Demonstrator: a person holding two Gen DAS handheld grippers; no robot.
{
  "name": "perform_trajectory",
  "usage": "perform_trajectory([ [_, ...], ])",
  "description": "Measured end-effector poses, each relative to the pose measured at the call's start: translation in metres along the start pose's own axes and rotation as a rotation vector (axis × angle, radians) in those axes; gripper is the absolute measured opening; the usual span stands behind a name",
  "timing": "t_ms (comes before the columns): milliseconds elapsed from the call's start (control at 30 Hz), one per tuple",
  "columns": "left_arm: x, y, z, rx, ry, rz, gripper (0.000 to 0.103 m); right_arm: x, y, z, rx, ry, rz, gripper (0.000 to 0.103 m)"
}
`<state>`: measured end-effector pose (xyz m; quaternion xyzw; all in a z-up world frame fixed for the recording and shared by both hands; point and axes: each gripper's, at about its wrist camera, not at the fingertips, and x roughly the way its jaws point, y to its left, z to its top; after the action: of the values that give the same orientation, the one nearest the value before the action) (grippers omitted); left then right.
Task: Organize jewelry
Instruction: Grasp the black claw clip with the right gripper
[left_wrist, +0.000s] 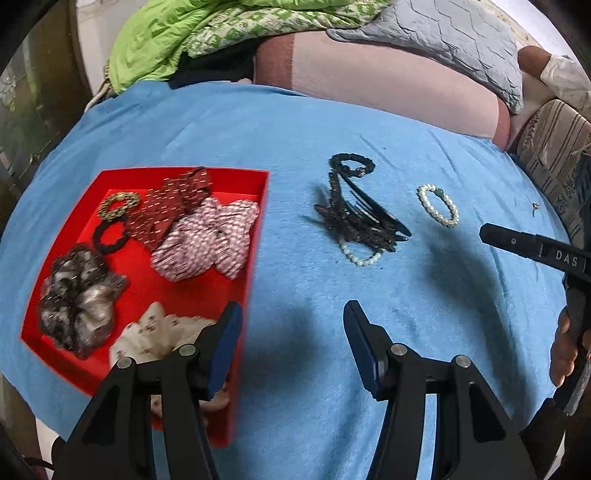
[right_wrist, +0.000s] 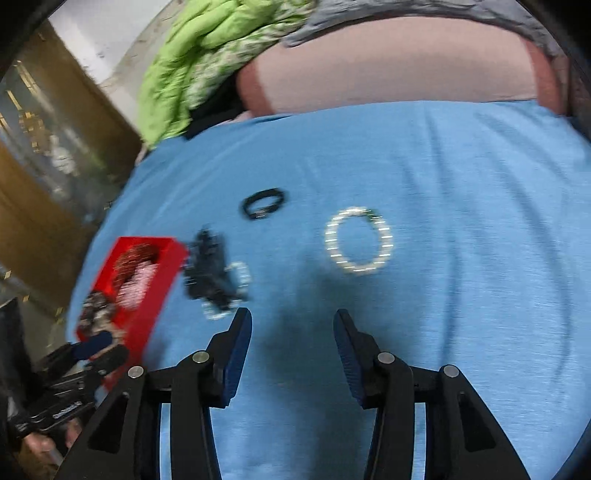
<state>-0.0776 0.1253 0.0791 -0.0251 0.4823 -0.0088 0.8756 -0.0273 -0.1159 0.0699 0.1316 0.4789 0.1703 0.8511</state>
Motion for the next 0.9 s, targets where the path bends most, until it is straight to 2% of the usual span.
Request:
perform_trajectory([
  [167, 0.020, -0.005, 0.029, -0.058, 0.008, -0.092, 0.056, 0.001, -0.006, 0.004, -0.009, -0.024, -0.041, 0.056],
  [367, 0.072, -0.011, 0.072, -0.151, 0.117, -0.182, 0.056, 0.001, -0.001, 0.010, -0.027, -0.058, -0.066, 0.056],
  [500, 0.083, -0.029, 0.101, -0.144, 0.108, -0.281, 0.056, -0.004, -0.013, 0.014, 0.008, -0.083, -0.089, 0.057],
  [600, 0.070, -0.032, 0.117, -0.142, 0.056, -0.352, 0.056, -0.004, -0.021, 0.016, 0.031, -0.080, -0.102, 0.057],
  [733, 0.053, -0.019, 0.117, -0.152, 0.018, -0.353, 0.056, -0.001, -0.024, 0.014, 0.040, -0.079, -0.093, 0.057],
  [900, 0.065, 0.000, 0.098, -0.167, 0.064, -0.243, 0.056, 0.009, -0.012, 0.013, 0.035, -0.066, -0.025, 0.057],
])
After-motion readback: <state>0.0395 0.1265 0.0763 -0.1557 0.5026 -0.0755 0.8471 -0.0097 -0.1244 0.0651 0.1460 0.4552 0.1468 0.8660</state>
